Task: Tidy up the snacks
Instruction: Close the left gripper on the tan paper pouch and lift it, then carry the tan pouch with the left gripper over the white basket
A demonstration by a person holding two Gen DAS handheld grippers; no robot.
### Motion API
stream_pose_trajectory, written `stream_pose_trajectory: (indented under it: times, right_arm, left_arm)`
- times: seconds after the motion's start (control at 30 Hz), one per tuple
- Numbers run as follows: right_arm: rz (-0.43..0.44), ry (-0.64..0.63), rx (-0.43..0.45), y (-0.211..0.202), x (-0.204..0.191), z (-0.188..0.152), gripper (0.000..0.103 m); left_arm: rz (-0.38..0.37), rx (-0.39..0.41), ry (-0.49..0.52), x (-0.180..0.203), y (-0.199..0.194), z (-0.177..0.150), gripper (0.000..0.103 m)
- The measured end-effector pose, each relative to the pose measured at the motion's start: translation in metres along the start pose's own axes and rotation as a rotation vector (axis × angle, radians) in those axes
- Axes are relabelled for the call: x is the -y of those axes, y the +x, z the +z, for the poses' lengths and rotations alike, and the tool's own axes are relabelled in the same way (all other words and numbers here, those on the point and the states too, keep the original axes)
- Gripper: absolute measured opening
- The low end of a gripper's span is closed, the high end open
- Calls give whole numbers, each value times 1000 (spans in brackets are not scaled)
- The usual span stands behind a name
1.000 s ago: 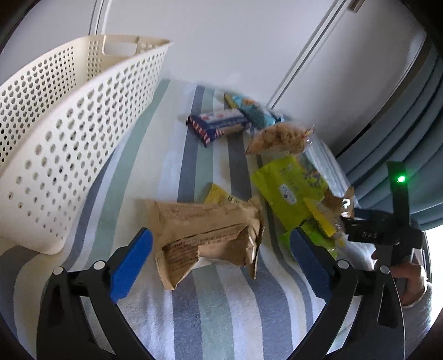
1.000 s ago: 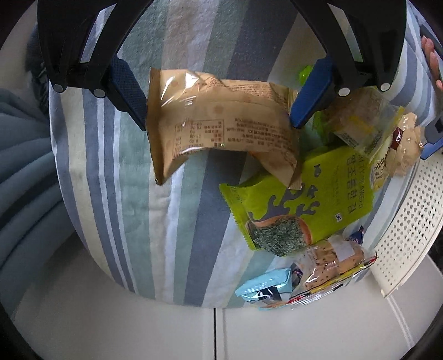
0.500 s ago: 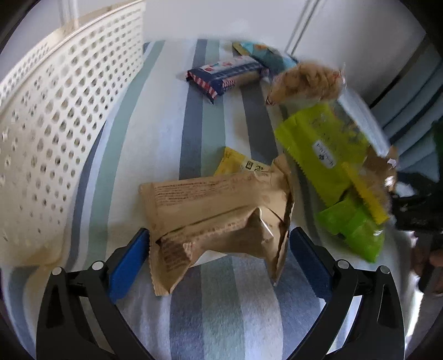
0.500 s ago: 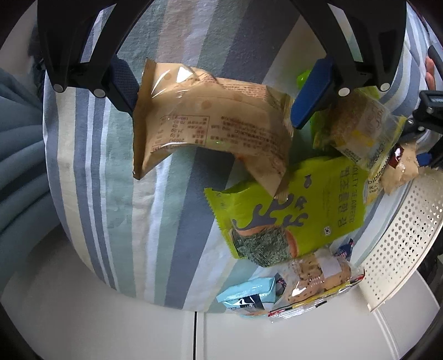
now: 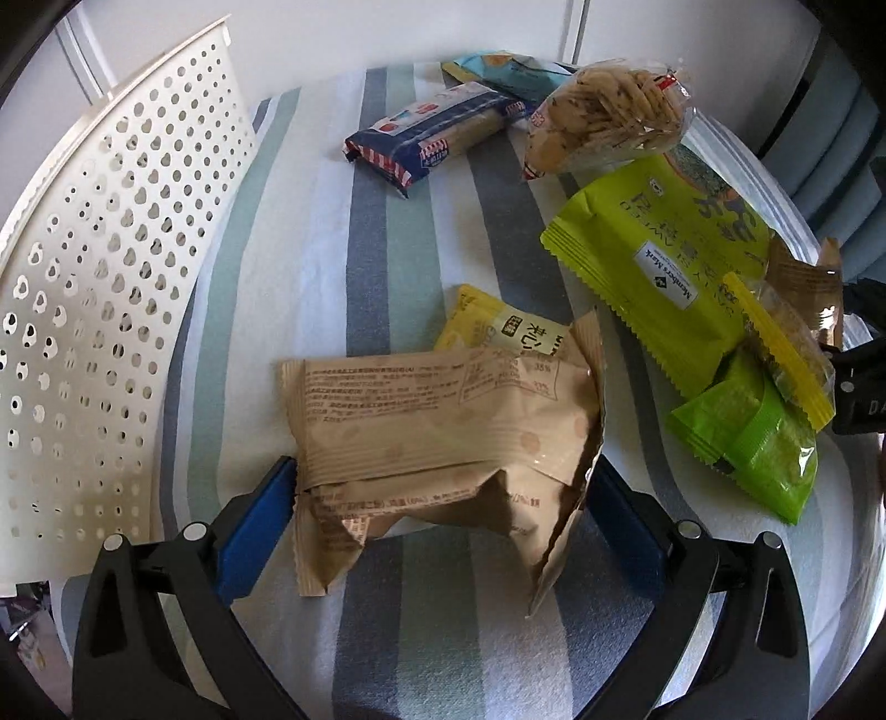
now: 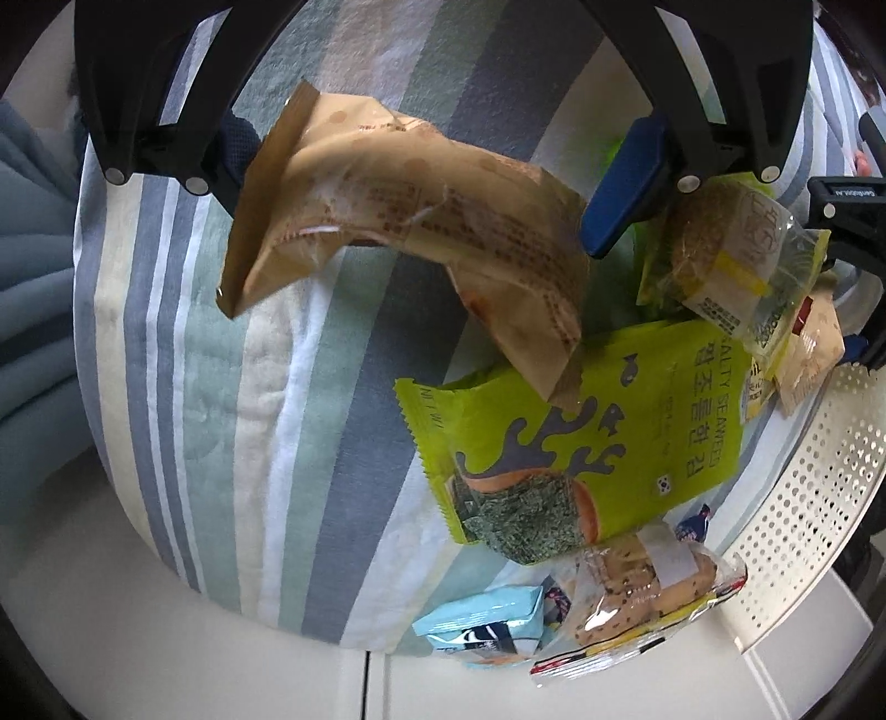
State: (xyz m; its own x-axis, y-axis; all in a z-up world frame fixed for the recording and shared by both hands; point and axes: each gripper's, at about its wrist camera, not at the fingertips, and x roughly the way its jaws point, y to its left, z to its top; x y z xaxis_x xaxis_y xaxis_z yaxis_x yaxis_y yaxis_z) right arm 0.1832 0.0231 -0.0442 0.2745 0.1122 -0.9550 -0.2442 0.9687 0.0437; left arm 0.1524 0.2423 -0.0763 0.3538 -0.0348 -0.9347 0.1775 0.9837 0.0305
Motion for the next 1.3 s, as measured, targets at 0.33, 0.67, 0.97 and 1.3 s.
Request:
stream_pose_trajectory:
  times: [0.33,0.67,0.97,1.3]
  right_arm:
    - [-23,-1,18,11,-10,4,98]
    - [-62,9,77,19,-16,14,87]
    - [-131,-38,166,-2,-21,-2,69]
    - [-34,101,242,-34,20,-36,69]
  left_arm:
    - [0,-14,-13,-6,4,4,101]
    - [4,31,-27,-7,-1,0,92]
    - [-61,136,-59,-15,-18,-6,73]
    - [-107,280,-88,-22,-60,-27,72]
